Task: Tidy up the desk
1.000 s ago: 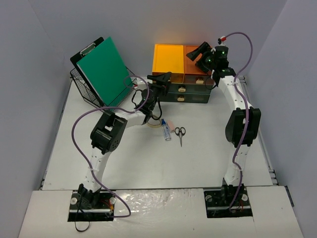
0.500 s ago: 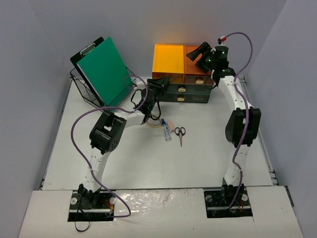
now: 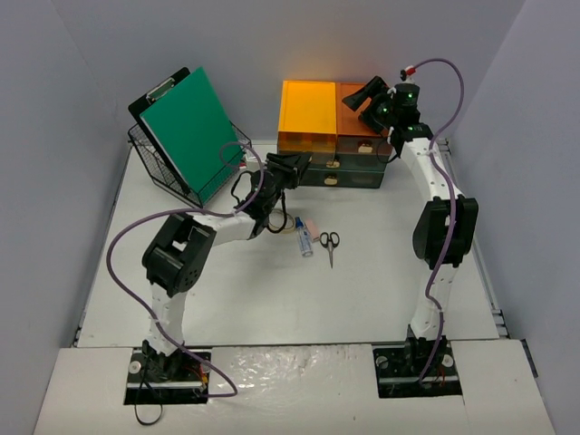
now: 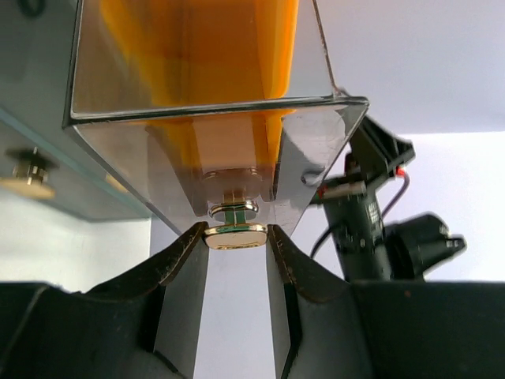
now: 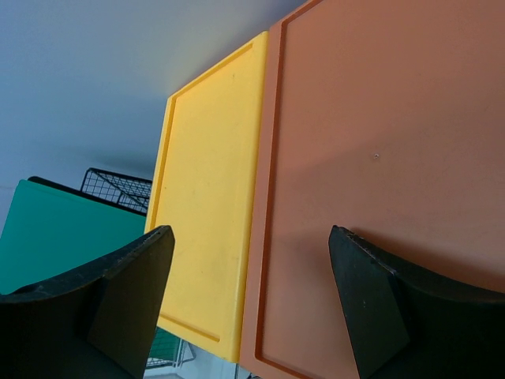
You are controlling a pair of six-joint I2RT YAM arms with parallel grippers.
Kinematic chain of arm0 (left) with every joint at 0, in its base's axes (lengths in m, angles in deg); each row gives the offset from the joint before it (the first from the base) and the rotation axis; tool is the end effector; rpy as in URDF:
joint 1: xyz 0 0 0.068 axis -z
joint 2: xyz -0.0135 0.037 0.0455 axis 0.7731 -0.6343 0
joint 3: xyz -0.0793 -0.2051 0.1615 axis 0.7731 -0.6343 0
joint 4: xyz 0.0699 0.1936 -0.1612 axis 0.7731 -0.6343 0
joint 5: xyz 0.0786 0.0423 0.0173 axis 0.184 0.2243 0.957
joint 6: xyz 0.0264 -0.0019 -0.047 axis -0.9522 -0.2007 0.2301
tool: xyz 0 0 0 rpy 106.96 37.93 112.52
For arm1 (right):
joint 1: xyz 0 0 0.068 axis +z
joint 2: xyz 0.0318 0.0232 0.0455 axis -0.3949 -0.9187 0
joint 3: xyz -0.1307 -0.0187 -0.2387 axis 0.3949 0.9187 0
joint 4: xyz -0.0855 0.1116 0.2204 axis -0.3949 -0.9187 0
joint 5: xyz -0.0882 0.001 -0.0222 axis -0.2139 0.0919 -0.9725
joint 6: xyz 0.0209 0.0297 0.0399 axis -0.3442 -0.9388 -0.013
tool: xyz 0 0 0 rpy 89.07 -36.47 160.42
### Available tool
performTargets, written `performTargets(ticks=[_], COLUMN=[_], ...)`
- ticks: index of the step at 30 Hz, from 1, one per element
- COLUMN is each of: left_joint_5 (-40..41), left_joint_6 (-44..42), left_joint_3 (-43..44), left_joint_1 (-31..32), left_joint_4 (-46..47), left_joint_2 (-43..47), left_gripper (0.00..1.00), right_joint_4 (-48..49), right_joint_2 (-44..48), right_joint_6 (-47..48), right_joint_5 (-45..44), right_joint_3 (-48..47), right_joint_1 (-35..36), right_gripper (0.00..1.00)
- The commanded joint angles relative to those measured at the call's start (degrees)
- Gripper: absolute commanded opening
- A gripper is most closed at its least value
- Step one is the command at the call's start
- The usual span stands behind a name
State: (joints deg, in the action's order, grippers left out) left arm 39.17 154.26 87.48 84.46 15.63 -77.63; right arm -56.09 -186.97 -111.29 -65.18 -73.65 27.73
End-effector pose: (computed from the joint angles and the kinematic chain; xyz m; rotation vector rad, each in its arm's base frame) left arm 0.3828 -0.2553 0.2428 -0.8591 1.4561 -1.7467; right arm 0.5162 0.0534 0.3568 0.2854 1.6808 0.9505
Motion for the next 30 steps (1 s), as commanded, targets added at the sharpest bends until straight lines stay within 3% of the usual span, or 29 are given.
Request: performTargets(ticks=[1,9,10,12,16,20,24,30], left_joint_5=[2.10,2.58,2.09,1.47,-0.54,-4.14,-6.91,-10.43], left_joint_6=[-2.89,-0.82,-0.40,0.13,-0.64,-2.37,-4.87,-18.24], left_joint_3=[-6.09,-11.84,-11.77,-11.53,-9.75,-7.63,-9.51,-18.03], left_joint_1=[1.41,3.09,3.09,3.09,3.04,2.99,3.20,3.47], left_joint_4=[7.24,11.59,11.93,13.88,16.51,18.32,16.66,-4.27], left_joint_2=[10.56,10.06,9.36,7.85,6.32,5.92,10.32,27.90], left_gripper=[0.00,0.01,0.09,0.49,0.73,0.88,0.89,0.90], right_joint_4=[-7.16,-6.63,-6.63,-6.63,-6.63,-6.63,-6.63,-6.63], right_joint_2=[0.60,0.33,0.33,0.25,0.26,0.49,0.82,1.16], right_joint_6=[0.21,0.21,0.21,0.29,0.45,0.97,1.02,1.10], right_joint_5=[1.07,1.25,1.25,1.40,1.62,1.69,1.60,1.68], right_joint_3=[1.12,1.37,1.23,0.97,0.86,0.86,1.21,1.30], right_joint_1=[-0.43,-0.16,-0.16,-0.16,-0.25,-0.25,-0.25,-0.21], right_gripper=[0.76,0.77,0.77,0.77,0.77,0.77,0.77,0.77])
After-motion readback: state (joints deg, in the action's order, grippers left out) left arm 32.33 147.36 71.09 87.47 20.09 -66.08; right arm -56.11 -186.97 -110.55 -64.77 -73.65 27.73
